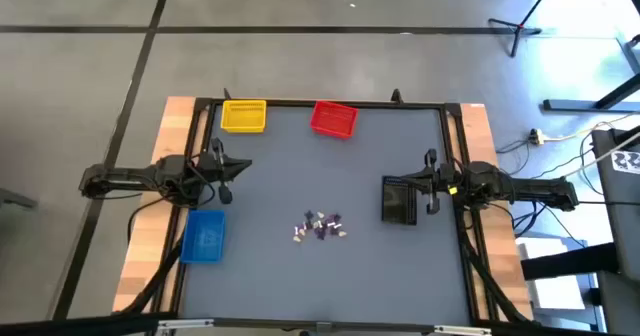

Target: Sort Halloween decoration

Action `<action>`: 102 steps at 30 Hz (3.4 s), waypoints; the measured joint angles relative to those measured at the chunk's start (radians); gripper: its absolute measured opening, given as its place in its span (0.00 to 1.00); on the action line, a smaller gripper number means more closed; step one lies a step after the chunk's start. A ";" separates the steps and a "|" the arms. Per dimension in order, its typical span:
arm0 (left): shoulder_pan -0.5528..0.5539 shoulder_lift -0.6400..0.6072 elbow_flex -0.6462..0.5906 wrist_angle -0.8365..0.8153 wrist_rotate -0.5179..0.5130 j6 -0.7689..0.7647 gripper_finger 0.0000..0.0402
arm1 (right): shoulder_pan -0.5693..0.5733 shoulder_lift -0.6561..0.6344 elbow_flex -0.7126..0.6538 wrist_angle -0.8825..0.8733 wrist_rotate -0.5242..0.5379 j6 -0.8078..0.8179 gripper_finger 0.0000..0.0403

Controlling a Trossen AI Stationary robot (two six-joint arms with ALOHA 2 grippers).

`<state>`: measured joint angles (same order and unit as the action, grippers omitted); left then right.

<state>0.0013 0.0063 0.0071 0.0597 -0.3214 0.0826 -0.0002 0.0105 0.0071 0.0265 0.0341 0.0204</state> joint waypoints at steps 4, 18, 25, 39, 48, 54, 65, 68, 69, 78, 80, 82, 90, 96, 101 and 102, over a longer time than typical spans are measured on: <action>0.000 0.000 0.000 0.000 0.000 0.000 0.00 | 0.000 0.000 0.000 0.000 0.000 0.000 0.02; 0.000 0.000 0.000 0.000 0.000 0.000 0.00 | 0.000 0.000 0.000 0.000 0.000 0.000 0.02; 0.000 0.000 0.000 0.000 0.000 0.000 0.00 | 0.000 0.000 0.000 0.000 0.000 0.000 0.02; 0.000 0.000 0.000 0.000 0.000 0.000 0.00 | 0.000 0.000 0.000 0.000 0.001 0.000 0.02; 0.000 0.000 0.000 0.000 0.000 0.000 0.00 | 0.000 0.000 0.000 0.001 0.000 0.000 0.02; 0.000 0.000 0.000 0.000 0.000 0.000 0.00 | 0.000 0.000 0.000 0.002 0.000 0.000 0.02; 0.000 0.000 0.000 0.001 -0.011 -0.003 0.00 | 0.000 0.000 0.000 0.088 0.000 0.000 0.02; 0.000 0.000 0.000 0.002 -0.033 -0.043 0.00 | 0.000 0.000 0.000 0.086 0.001 0.001 0.06; 0.000 0.000 0.000 0.004 -0.046 -0.058 0.00 | 0.000 0.000 0.000 0.087 0.001 0.006 0.08; 0.000 0.000 0.000 0.005 -0.071 -0.160 0.13 | 0.000 0.000 0.000 0.088 0.027 0.107 0.42; 0.000 0.000 0.000 0.005 -0.071 -0.160 0.19 | 0.000 0.000 0.000 0.095 0.027 0.111 0.48; 0.000 0.000 0.000 0.005 -0.075 -0.160 0.24 | 0.000 0.000 0.000 0.117 0.027 0.112 0.53; 0.000 0.000 0.000 0.005 -0.081 -0.160 0.35 | 0.000 0.000 0.009 0.225 0.027 0.107 0.59; 0.000 0.000 0.000 0.005 -0.081 -0.160 0.35 | 0.000 0.113 0.089 0.224 0.027 0.106 0.59; 0.000 0.000 0.000 0.005 -0.081 -0.160 0.35 | 0.000 0.296 0.160 0.224 0.026 0.106 0.59; 0.000 0.000 0.000 0.005 -0.081 -0.160 0.35 | 0.000 0.333 0.175 0.223 0.025 0.106 0.59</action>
<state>0.0015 0.0063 0.0074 0.0647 -0.4026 -0.0772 -0.0002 0.3430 0.1818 0.2493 0.0589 0.1261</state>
